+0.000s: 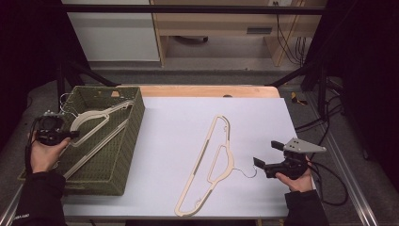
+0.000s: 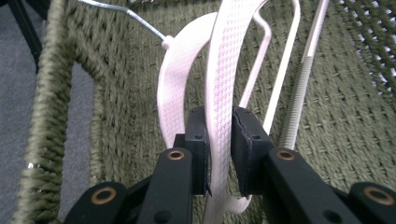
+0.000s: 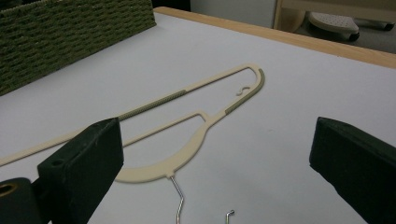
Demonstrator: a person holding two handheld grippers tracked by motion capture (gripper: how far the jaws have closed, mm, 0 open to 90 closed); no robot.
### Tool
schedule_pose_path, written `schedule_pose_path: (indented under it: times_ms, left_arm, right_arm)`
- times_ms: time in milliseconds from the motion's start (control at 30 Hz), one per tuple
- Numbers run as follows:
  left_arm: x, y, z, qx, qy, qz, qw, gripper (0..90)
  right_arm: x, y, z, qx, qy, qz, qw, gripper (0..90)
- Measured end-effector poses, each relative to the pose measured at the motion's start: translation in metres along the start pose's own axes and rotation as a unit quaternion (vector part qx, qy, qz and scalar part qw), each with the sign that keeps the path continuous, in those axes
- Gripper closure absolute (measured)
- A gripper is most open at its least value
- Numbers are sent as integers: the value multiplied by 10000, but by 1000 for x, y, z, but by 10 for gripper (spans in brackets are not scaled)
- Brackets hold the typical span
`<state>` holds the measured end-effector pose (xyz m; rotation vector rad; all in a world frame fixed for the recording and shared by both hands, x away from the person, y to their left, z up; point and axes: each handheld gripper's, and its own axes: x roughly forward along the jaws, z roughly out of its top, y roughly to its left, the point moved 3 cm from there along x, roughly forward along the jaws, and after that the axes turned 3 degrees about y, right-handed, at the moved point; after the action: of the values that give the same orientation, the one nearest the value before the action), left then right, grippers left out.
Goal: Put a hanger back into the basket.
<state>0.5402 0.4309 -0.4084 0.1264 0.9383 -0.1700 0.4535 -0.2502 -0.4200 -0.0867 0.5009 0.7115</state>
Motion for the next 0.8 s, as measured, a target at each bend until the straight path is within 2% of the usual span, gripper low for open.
schedule_pose_path:
  times_ms: [133, 367, 600, 700, 800]
  left_arm:
    - [3, 0, -2, -65, 112, 35, 9999, 683]
    - [1, -2, -3, -51, 119, -25, 9999, 553]
    - [-9, -1, -5, -115, -32, -39, 9999, 480]
    - [-16, -3, -3, -192, -249, -143, 9994, 474]
    - [-27, -8, 0, -107, -519, -246, 9983, 466]
  right_arm:
    - [1, 0, 0, 0, 7, 4, 10000, 34]
    - [0, 0, 0, -6, -2, -3, 10000, 34]
    - [0, 0, 0, -25, -14, -2, 10000, 34]
    - [0, 0, 0, -44, -24, -4, 10000, 33]
    - [-1, 0, 1, -19, -23, -13, 10000, 33]
